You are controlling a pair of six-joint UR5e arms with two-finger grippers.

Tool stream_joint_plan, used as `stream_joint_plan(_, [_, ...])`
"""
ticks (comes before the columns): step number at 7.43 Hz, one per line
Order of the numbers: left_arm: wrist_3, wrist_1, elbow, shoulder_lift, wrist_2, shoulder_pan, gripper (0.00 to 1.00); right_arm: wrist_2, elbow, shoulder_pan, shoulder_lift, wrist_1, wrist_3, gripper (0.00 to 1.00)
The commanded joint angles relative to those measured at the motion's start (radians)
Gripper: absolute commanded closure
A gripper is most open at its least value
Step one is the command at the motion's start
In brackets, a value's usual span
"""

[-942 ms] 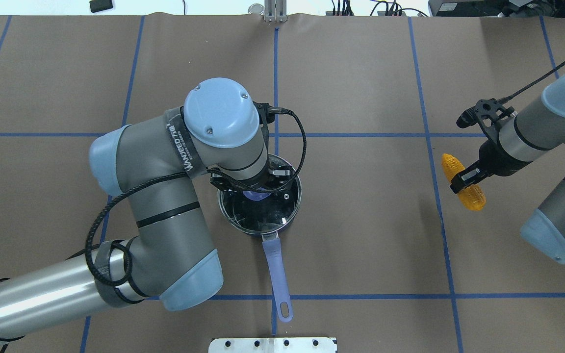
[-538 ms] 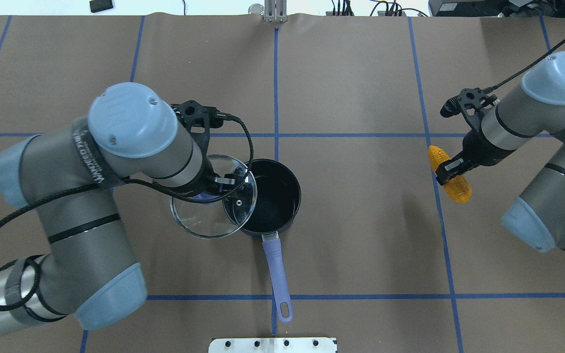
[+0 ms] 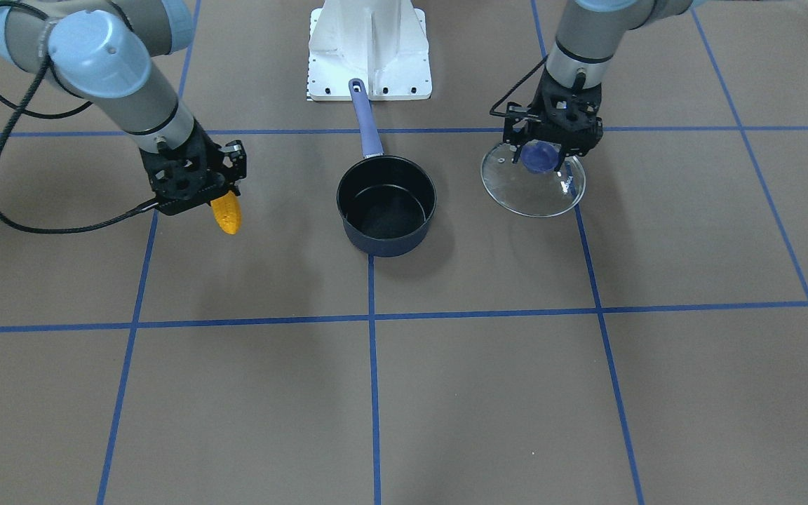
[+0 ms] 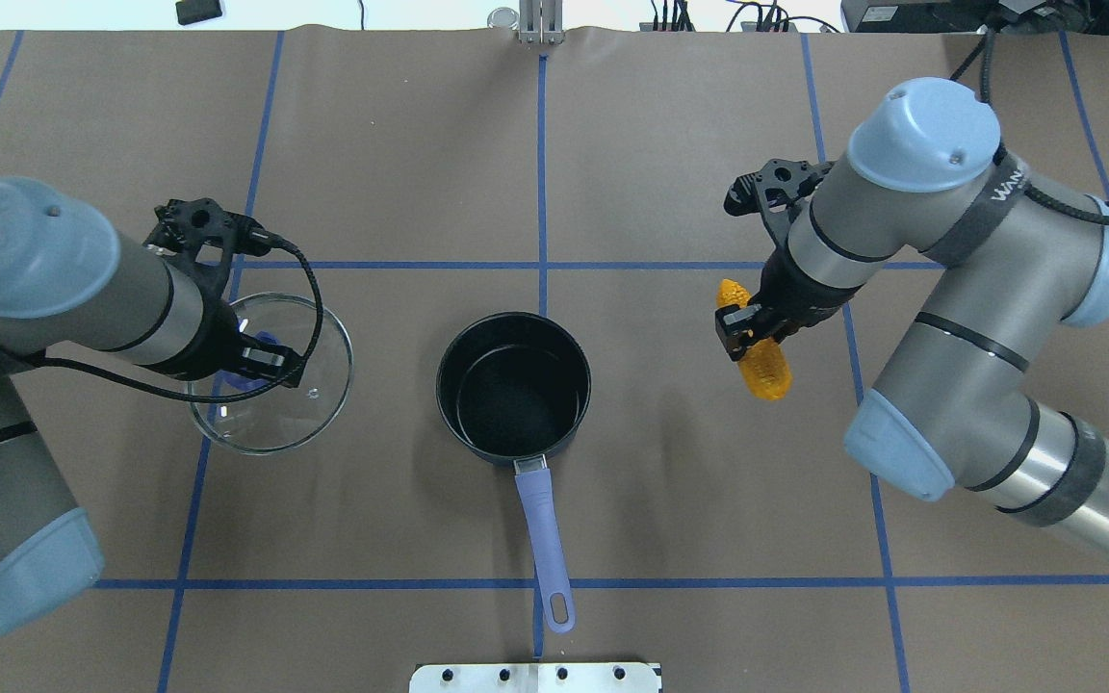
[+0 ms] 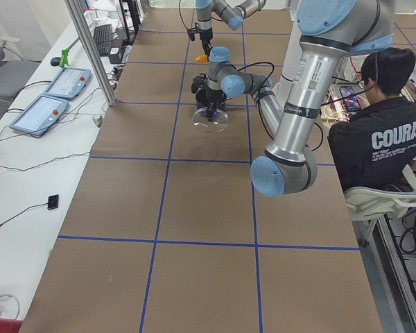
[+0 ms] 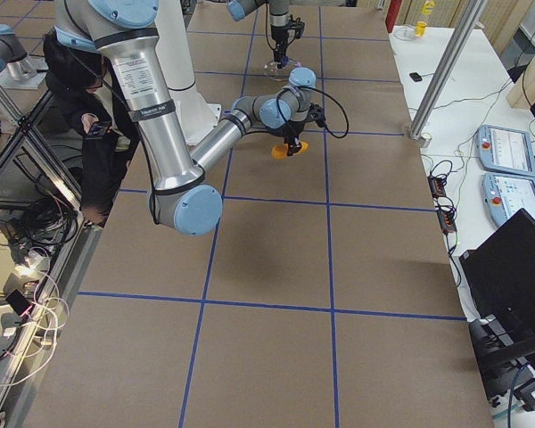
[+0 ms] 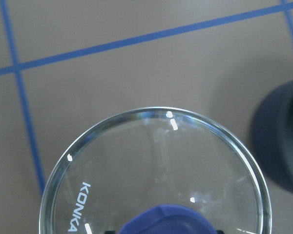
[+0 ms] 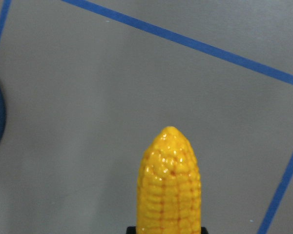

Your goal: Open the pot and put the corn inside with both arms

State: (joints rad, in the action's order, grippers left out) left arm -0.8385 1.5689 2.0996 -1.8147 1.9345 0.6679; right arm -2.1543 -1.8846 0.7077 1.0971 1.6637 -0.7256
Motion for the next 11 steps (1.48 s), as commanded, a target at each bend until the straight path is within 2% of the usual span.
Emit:
stream_joint_plan(1, [0.132, 0.161, -0.050, 0.141, 0.114, 0.105, 0.37, 0.068, 0.044, -0.085, -0.129, 0.008, -0.138, 0.60])
stream_joint_plan(2, [0.195, 0.221, -0.084, 0.184, 0.119, 0.145, 0.37, 0.091, 0.058, -0.123, -0.166, 0.007, -0.182, 0.60])
stream_joint_plan(3, [0.237, 0.288, -0.123, 0.227, 0.145, 0.174, 0.37, 0.109, 0.114, -0.152, -0.236, 0.008, -0.230, 0.60])
stream_joint_plan(5, [0.300, 0.417, -0.191, 0.303, 0.190, 0.223, 0.37, 0.139, 0.134, -0.191, -0.285, 0.008, -0.251, 0.60])
stream_joint_plan(8, [0.318, 0.457, -0.231, 0.334, 0.190, 0.231, 0.37, 0.142, 0.281, -0.195, -0.416, 0.013, -0.256, 0.60])
stream_joint_plan(10, [0.319, 0.549, -0.289, 0.353, 0.190, 0.231, 0.37, 0.151, 0.317, -0.198, -0.416, 0.005, -0.239, 0.60])
stream_joint_plan(11, [0.319, 0.551, -0.288, 0.354, 0.190, 0.231, 0.37, 0.165, 0.341, -0.198, -0.418, 0.001, -0.223, 0.60])
